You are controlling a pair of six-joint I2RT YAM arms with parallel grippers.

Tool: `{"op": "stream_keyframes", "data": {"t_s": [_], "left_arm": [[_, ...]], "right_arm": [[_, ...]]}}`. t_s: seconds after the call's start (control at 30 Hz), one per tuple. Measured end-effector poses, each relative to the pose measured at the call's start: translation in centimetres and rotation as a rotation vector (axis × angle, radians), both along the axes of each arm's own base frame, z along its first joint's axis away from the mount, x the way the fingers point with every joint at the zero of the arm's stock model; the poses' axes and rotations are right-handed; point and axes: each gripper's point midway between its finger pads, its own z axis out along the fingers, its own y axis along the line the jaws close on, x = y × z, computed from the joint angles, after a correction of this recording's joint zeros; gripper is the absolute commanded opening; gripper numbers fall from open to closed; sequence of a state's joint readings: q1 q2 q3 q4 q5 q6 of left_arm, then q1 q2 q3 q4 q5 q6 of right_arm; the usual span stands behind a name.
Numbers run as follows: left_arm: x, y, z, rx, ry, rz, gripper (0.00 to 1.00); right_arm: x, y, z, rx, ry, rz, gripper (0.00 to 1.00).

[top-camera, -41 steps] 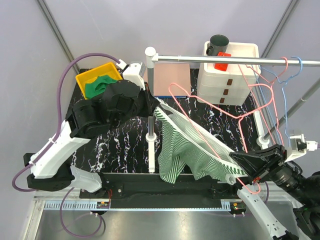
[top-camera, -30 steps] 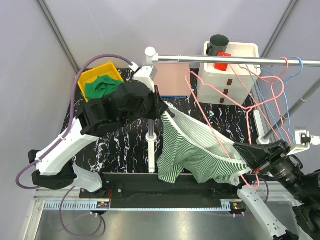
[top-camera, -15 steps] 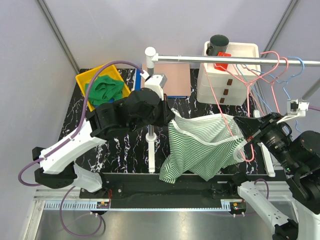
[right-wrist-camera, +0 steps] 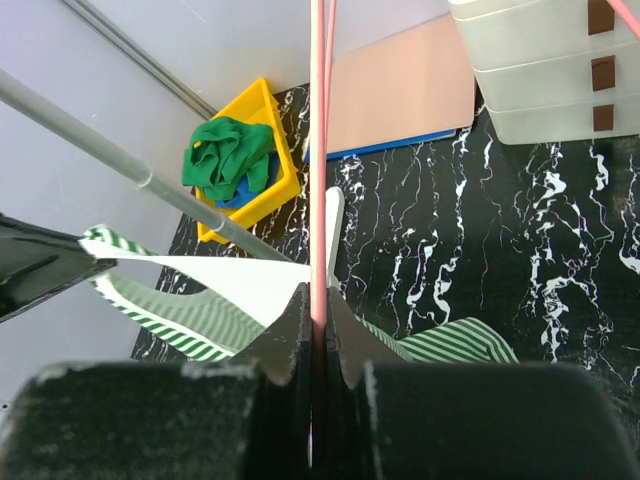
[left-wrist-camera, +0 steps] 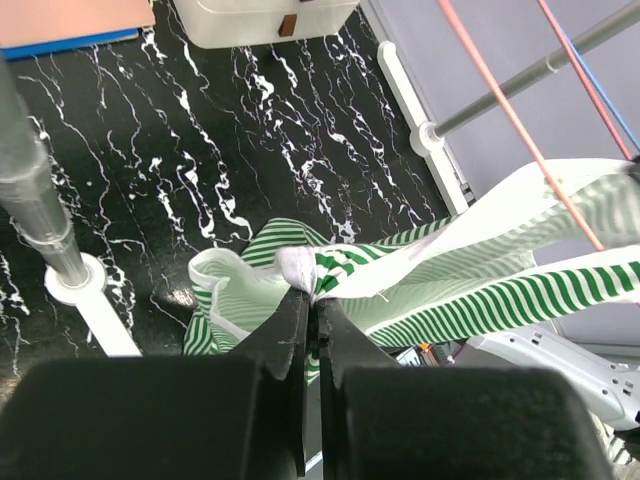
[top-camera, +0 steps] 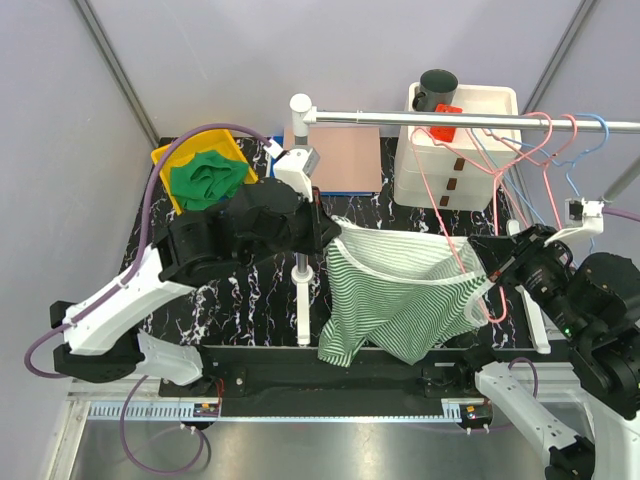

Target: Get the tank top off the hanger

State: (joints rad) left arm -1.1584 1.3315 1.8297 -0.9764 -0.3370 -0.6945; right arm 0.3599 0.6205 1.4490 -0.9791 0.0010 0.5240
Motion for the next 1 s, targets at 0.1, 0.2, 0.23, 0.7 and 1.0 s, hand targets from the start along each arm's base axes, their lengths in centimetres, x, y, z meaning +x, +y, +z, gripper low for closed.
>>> {"op": "stream_keyframes", "data": {"t_s": [0.1, 0.2, 0.23, 0.7, 1.0], "left_arm": [[-0.1, 0.7, 0.7, -0.009, -0.024, -0.002, 0.00], [-0.2, 1.1, 1.1, -0.012, -0.038, -0.007, 0.00], [-0.2, 1.1, 1.2, -0.013, -0.039, -0.008, 0.00], [-1.4, 3.9, -0.9, -0.012, -0.010, 0.018, 0.00], [-1.3, 5.5, -2.7, -0.010, 0.028, 0.064, 0.00]], "right_arm": [[0.4, 0.1, -0.3, -0.009, 0.024, -0.007, 0.04], [1.3, 0.4, -0.6, -0.015, 0.050, -0.007, 0.12], [1.6, 0.5, -0.8, -0.019, 0.061, -0.007, 0.16], [0.3, 0.0, -1.6, -0.020, 0.096, -0.011, 0.92], [-1.8, -0.9, 1.3, 0.002, -0.014, -0.010, 1.00]]}}
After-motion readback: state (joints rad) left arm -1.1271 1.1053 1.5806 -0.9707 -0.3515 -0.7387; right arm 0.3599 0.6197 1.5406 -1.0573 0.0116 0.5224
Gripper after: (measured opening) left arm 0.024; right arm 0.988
